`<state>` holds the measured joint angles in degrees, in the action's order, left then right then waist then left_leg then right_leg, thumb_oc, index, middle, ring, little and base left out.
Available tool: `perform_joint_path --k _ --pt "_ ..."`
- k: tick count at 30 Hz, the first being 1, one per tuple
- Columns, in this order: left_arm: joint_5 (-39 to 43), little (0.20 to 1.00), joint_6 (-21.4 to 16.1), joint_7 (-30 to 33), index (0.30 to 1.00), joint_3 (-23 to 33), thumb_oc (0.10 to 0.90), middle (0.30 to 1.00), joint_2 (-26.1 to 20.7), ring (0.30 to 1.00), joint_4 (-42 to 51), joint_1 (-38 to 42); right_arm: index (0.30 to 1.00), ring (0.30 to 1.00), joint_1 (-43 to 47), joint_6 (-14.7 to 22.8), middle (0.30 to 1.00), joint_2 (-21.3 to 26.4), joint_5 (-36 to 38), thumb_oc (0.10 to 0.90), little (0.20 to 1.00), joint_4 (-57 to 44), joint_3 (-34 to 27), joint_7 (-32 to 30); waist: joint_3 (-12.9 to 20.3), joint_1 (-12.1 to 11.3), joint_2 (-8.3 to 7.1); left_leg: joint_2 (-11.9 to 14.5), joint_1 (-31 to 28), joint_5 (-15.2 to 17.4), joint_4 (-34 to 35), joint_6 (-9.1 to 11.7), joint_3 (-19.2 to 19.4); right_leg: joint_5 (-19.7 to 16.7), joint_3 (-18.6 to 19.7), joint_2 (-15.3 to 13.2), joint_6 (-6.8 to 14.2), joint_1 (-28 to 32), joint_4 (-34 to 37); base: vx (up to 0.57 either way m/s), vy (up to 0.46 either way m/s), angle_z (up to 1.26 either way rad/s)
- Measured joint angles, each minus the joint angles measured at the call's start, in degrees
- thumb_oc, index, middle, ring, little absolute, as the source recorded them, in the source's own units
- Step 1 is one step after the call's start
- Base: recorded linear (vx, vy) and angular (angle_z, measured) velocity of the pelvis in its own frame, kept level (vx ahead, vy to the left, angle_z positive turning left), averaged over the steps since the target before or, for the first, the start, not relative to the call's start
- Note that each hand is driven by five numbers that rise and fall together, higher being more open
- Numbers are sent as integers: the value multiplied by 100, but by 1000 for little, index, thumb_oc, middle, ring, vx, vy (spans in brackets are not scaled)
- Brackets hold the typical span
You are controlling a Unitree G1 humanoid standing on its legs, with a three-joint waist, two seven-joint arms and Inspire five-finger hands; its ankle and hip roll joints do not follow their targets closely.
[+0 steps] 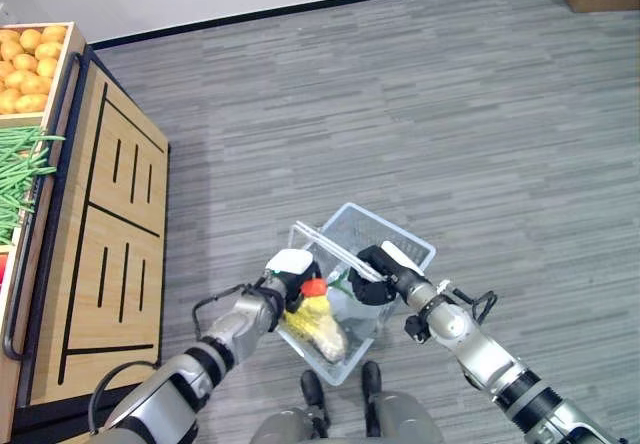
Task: Get the vegetables into the basket
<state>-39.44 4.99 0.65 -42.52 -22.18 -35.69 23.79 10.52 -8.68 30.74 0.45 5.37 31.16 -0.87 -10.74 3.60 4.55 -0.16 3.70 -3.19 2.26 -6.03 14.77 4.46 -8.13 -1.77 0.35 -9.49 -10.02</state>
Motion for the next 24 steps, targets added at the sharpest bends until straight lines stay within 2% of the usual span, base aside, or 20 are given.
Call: perform_joint_path --k 1,2,3,5,9,10,11,18,24 --pt "-5 300 -5 -15 300 3 400 300 5 300 0 0 300 300 0 4 300 78 5 400 300 -144 -35 12 -51 -43 147 108 5 -10 -2 -14 -80 256 1 16 32 -297 -393 -27 -41 14" --pt "-3 300 -17 -19 300 -3 400 300 20 300 11 -3 300 300 -13 12 300 104 5 400 300 -253 -46 32 -61 -47 218 133 19 -9 2 -14 -129 328 5 -47 68 -386 -308 -20 -32 17" --pt "-6 300 -34 -83 300 1 400 300 -35 300 23 -5 300 300 -25 39 300 69 0 400 300 -418 -39 100 -30 -96 175 -17 -10 -13 62 -5 -132 -566 -22 -400 293 -279 636 -20 -32 19" --pt "-55 300 -29 -69 300 116 400 300 -19 300 141 -131 300 300 -31 89 300 57 8 400 300 -496 -50 92 7 -115 258 29 -50 -157 226 184 -135 -867 -122 -363 234 -133 959 -36 -26 15" --pt "-61 300 -46 -92 300 170 400 300 -12 300 176 -157 300 300 7 120 300 67 68 400 300 -656 -53 90 11 -130 262 133 -75 -212 269 265 -97 -1052 -162 -219 130 59 1321 -32 -17 1" --pt "-68 561 -49 -110 561 170 586 561 -14 561 237 -184 300 300 19 120 300 86 68 400 300 -684 -62 82 10 -115 260 142 -81 -237 268 301 -63 -1060 -148 -208 118 62 1322 -19 -11 -6" --pt "-74 1000 -67 -119 1000 170 900 1000 -9 1000 279 -192 300 300 21 120 300 107 67 400 300 -695 -67 81 11 -106 260 145 -85 -258 269 330 -57 -1061 -148 -207 116 69 1323 -34 -23 -4" --pt "-104 1000 -212 -203 1000 169 900 1000 51 1000 424 -185 300 300 21 119 300 290 63 400 300 -700 -97 76 8 -83 249 166 -95 -268 278 354 -51 -1190 -149 -168 102 131 1446 -5 -5 0" --pt "-102 1000 -212 -259 1000 169 900 1000 23 1000 474 -183 300 300 20 119 300 210 61 400 300 -700 -93 114 8 -94 248 219 -95 -155 279 524 -55 -1250 -165 -119 154 142 1490 -10 -1 1"
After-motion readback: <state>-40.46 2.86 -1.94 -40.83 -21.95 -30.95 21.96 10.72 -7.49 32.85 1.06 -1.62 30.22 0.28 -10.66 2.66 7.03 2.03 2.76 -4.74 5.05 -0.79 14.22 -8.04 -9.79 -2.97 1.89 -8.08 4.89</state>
